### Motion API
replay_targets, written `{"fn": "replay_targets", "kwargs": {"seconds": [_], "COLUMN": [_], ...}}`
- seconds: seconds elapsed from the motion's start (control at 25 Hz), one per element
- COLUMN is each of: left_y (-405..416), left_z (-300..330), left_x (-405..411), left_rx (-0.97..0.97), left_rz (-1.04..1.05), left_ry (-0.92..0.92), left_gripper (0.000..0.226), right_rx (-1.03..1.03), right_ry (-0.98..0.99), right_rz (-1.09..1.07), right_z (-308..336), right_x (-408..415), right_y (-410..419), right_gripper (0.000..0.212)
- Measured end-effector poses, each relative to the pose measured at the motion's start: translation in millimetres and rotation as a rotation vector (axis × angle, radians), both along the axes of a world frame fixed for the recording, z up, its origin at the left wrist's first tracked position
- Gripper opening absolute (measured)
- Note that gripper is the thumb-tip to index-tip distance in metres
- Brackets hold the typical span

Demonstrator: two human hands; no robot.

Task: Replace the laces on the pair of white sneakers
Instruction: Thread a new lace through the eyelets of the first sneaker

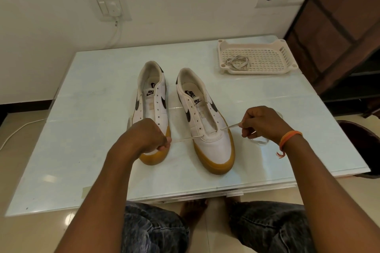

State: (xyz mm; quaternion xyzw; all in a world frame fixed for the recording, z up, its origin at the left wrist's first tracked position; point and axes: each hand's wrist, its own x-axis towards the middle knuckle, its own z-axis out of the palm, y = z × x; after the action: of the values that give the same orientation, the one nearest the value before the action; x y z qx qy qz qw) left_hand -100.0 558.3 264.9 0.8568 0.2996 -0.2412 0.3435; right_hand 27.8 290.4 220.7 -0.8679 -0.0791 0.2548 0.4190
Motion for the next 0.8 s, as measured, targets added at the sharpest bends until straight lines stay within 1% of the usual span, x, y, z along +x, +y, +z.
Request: {"fn": "replay_targets", "kwargs": {"seconds": [0.04, 0.12, 0.24, 0.36, 0.4, 0.48, 0.56, 0.68, 0.8], "left_y": [1.3, 2.1, -8.6, -31.5, -39.5, -50.9, -55.5, -56.2, -57.5], "left_z": [-1.3, -5.1, -12.8, -22.5, -25.1, -31.2, -36.1, -40.7, -46.3], "left_x": [0.6, -0.4, 1.8, 13.9, 17.9, 22.1, 22.6, 23.8, 25.0], "left_rx": [0.023, 0.071, 0.124, 0.043, 0.02, 0.019, 0.031, -0.023, -0.152], "left_rz": [-0.026, -0.108, -0.226, -0.248, -0.244, -0.213, -0.18, -0.145, -0.011], "left_ry": [-0.01, -0.032, -0.107, -0.273, -0.323, -0.387, -0.406, -0.341, -0.296], "left_gripper": [0.024, 0.023, 0.017, 0.023, 0.023, 0.021, 0.019, 0.02, 0.027], "right_rx": [0.02, 0.001, -0.02, -0.015, -0.014, 0.003, 0.005, -0.004, -0.009], "right_ry": [0.015, -0.023, -0.086, -0.082, -0.106, -0.181, -0.251, -0.297, -0.337], "right_rz": [-0.03, -0.042, 0.017, 0.171, 0.209, 0.228, 0.225, 0.248, 0.294], "right_z": [1.4, 2.0, 1.0, -2.0, -2.6, -5.5, -7.8, -8.4, -9.0], "right_x": [0.5, -1.0, -6.9, -11.9, -13.4, -15.6, -16.7, -16.3, -15.9], "right_y": [-0.6, -0.1, 6.9, 13.7, 15.9, 20.4, 22.5, 21.9, 19.8], "right_gripper": [0.009, 0.011, 0.006, 0.034, 0.034, 0.022, 0.012, 0.009, 0.009]}}
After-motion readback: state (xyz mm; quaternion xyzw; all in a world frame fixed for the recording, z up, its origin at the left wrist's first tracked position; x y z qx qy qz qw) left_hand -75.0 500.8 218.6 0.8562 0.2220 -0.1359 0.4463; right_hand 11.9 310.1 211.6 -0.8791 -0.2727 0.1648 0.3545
